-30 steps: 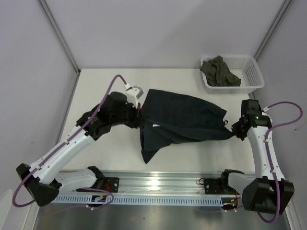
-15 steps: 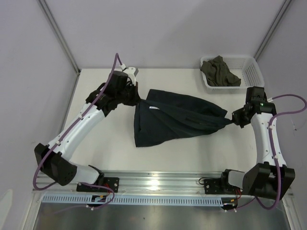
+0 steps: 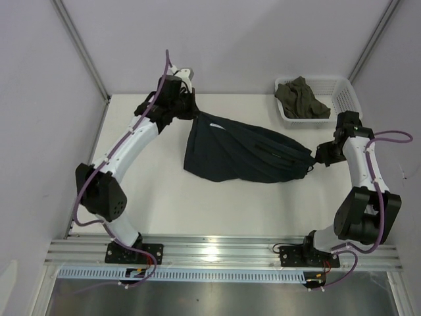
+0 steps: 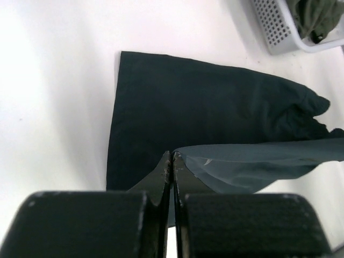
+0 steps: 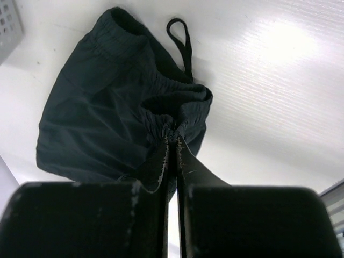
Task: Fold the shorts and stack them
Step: Fold the shorts
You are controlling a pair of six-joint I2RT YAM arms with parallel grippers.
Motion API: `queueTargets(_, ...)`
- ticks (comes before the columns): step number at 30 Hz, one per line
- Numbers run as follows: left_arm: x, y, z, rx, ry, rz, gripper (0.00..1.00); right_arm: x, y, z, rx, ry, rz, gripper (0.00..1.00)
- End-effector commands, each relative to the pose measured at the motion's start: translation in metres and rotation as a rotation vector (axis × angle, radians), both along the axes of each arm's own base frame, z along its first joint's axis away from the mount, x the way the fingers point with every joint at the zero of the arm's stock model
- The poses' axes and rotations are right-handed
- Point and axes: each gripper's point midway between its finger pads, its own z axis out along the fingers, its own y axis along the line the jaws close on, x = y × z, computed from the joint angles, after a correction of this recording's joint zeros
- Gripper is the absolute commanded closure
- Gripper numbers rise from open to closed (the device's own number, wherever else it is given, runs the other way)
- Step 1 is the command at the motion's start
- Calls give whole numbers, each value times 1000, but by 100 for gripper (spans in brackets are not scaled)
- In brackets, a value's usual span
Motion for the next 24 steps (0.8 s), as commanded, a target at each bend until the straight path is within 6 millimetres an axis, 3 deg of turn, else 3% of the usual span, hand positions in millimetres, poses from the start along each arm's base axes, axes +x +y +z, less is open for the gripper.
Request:
queueTargets(1, 33, 1, 8, -14, -65, 13, 100, 16, -18, 2, -38, -22, -79, 100)
queueTargets(7, 72, 0, -17, 5, -36, 44, 100, 32, -25, -22, -29, 29, -106, 100)
queueTargets(16, 125, 5, -18, 0, -55, 80, 100, 65, -35, -37, -22, 54, -150, 100)
queueTargets(24, 153, 5, -60, 2, -10, 87, 100, 91, -39, -65, -28, 92, -188, 100)
